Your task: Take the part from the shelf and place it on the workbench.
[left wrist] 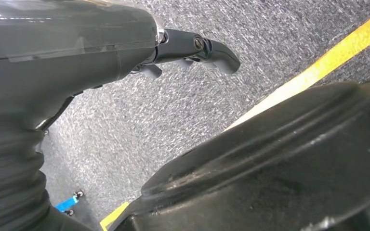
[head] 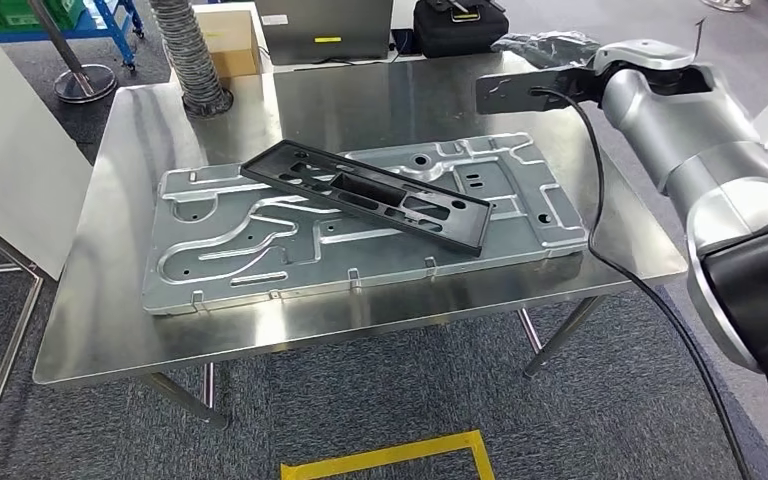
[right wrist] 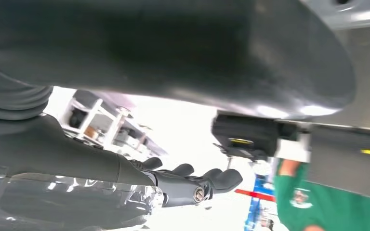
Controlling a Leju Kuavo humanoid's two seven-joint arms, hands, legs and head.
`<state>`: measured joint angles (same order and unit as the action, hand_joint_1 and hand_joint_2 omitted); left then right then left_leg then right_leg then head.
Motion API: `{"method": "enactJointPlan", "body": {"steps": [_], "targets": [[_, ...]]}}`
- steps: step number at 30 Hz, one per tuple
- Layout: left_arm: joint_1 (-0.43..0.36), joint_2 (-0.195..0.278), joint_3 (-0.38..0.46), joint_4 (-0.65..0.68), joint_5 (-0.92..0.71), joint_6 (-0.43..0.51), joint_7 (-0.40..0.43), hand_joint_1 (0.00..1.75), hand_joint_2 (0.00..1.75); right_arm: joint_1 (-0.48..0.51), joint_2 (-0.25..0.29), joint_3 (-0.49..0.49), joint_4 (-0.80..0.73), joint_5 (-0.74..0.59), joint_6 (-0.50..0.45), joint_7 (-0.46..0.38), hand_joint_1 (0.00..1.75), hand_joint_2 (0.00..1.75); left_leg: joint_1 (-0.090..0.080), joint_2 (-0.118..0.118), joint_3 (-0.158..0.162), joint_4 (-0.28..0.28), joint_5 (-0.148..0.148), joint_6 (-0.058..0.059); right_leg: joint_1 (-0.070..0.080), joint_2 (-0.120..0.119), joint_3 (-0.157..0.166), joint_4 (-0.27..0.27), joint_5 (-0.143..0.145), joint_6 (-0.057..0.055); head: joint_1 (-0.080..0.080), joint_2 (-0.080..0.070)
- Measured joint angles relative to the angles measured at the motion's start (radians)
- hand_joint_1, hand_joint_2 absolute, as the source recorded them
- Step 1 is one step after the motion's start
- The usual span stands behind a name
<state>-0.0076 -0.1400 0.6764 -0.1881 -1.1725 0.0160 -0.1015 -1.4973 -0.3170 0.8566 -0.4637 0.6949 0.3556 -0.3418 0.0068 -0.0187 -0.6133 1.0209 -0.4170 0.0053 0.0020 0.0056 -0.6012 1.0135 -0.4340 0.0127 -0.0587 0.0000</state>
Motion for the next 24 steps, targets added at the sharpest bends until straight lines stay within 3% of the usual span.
{"method": "enactJointPlan", "body": {"steps": [2,3,6,7,8,9,11,13,16,17,19,21,22,23,24], "targets": [[0.001,0.0,0.0,0.0,0.001,0.004,-0.002,0.0,0.0,-0.001,-0.023,0.003,-0.015,-0.008,0.001,-0.001,0.0,0.0,-0.001,0.001,-0.007,0.014,-0.014,-0.01,-0.005,-0.004,0.003,-0.009,0.007,-0.012,0.0,0.0],[0.001,0.0,0.0,0.0,0.002,0.006,-0.005,0.0,0.0,-0.002,-0.036,0.004,-0.023,-0.013,0.002,-0.002,0.0,0.0,-0.002,0.002,-0.02,0.046,-0.037,-0.015,-0.009,-0.006,0.004,-0.014,0.01,-0.017,0.0,0.0],[0.0,0.0,0.0,0.0,0.008,0.01,-0.013,0.0,0.0,-0.002,-0.086,0.01,-0.043,-0.026,-0.004,-0.005,0.0,0.0,-0.001,0.003,-0.099,0.236,-0.134,-0.021,-0.009,-0.01,0.003,-0.016,0.013,-0.023,0.0,0.0],[0.0,0.0,0.0,0.0,0.01,0.011,-0.015,0.0,0.0,0.0,-0.104,0.012,-0.048,-0.029,-0.01,-0.004,0.0,0.0,-0.001,0.004,-0.116,0.278,-0.146,-0.021,-0.008,-0.011,0.003,-0.015,0.014,-0.023,0.0,0.0],[-0.001,0.0,0.0,0.0,0.01,0.012,-0.016,0.0,0.0,0.002,-0.121,0.014,-0.053,-0.031,-0.016,-0.002,0.0,0.0,-0.001,0.004,-0.115,0.285,-0.139,-0.021,-0.008,-0.011,0.002,-0.013,0.014,-0.023,0.0,0.0],[0.0,0.0,0.0,0.0,0.011,0.013,-0.016,0.0,0.0,0.003,-0.137,0.016,-0.057,-0.033,-0.025,0.001,0.0,0.0,-0.001,0.004,-0.095,0.249,-0.114,-0.02,-0.008,-0.011,0.002,-0.012,0.014,-0.022,0.0,0.0],[0.004,0.0,0.0,0.0,0.011,0.016,-0.016,0.0,0.0,0.006,-0.171,0.018,-0.067,-0.038,-0.044,0.006,0.0,0.0,-0.001,0.004,-0.023,0.115,-0.053,-0.014,-0.007,-0.008,0.001,-0.005,0.011,-0.018,0.0,0.0],[0.007,-0.001,0.0,0.0,0.012,0.019,-0.016,0.0,0.0,0.012,-0.214,0.018,-0.077,-0.047,-0.065,0.003,0.0,0.0,-0.002,0.002,0.02,0.025,-0.028,-0.005,-0.003,-0.007,-0.005,0.002,0.01,-0.008,0.0,0.0],[0.009,-0.005,0.0,0.0,0.018,0.025,-0.018,0.0,0.0,0.043,-0.275,0.012,-0.094,-0.06,-0.095,-0.005,0.0,0.0,-0.003,-0.001,0.019,0.006,-0.02,0.014,-0.004,-0.007,-0.012,0.003,0.016,0.012,0.0,0.0],[0.009,-0.007,0.0,0.0,0.019,0.027,-0.018,0.0,0.0,0.054,-0.29,0.008,-0.098,-0.063,-0.104,-0.006,0.0,0.0,-0.002,-0.001,0.018,0.002,-0.014,0.022,-0.005,-0.006,-0.017,0.01,0.006,0.018,0.0,0.0],[0.01,-0.008,0.0,0.0,0.02,0.03,-0.019,0.0,0.0,0.07,-0.319,0.0,-0.103,-0.066,-0.122,-0.006,0.0,0.0,0.001,0.002,0.011,-0.007,-0.001,0.034,-0.009,-0.005,-0.043,0.079,-0.052,0.03,0.0,0.0],[0.01,-0.008,0.0,0.0,0.021,0.031,-0.021,0.0,0.0,0.094,-0.345,-0.01,-0.106,-0.072,-0.139,-0.005,0.0,0.0,0.0,0.003,-0.002,-0.007,0.009,0.039,-0.013,-0.005,-0.089,0.208,-0.129,0.04,0.0,0.0],[0.01,-0.008,0.0,0.0,0.021,0.032,-0.023,0.0,0.0,0.113,-0.361,-0.016,-0.109,-0.077,-0.149,-0.005,0.0,0.0,0.0,0.002,-0.009,-0.007,0.014,0.04,-0.015,-0.005,-0.102,0.256,-0.15,0.044,0.0,0.0],[0.01,-0.009,0.0,0.0,0.021,0.032,-0.024,0.0,0.0,0.136,-0.377,-0.025,-0.116,-0.082,-0.161,-0.005,0.0,0.0,0.0,0.001,-0.016,-0.006,0.019,0.04,-0.017,-0.005,-0.099,0.273,-0.154,0.046,0.0,0.0],[0.01,-0.009,0.0,0.0,0.021,0.031,-0.025,0.0,0.0,0.161,-0.395,-0.035,-0.125,-0.086,-0.172,-0.005,0.0,0.0,0.0,0.0,-0.023,-0.004,0.024,0.039,-0.018,-0.006,-0.076,0.247,-0.139,0.046,0.0,0.0]]}}
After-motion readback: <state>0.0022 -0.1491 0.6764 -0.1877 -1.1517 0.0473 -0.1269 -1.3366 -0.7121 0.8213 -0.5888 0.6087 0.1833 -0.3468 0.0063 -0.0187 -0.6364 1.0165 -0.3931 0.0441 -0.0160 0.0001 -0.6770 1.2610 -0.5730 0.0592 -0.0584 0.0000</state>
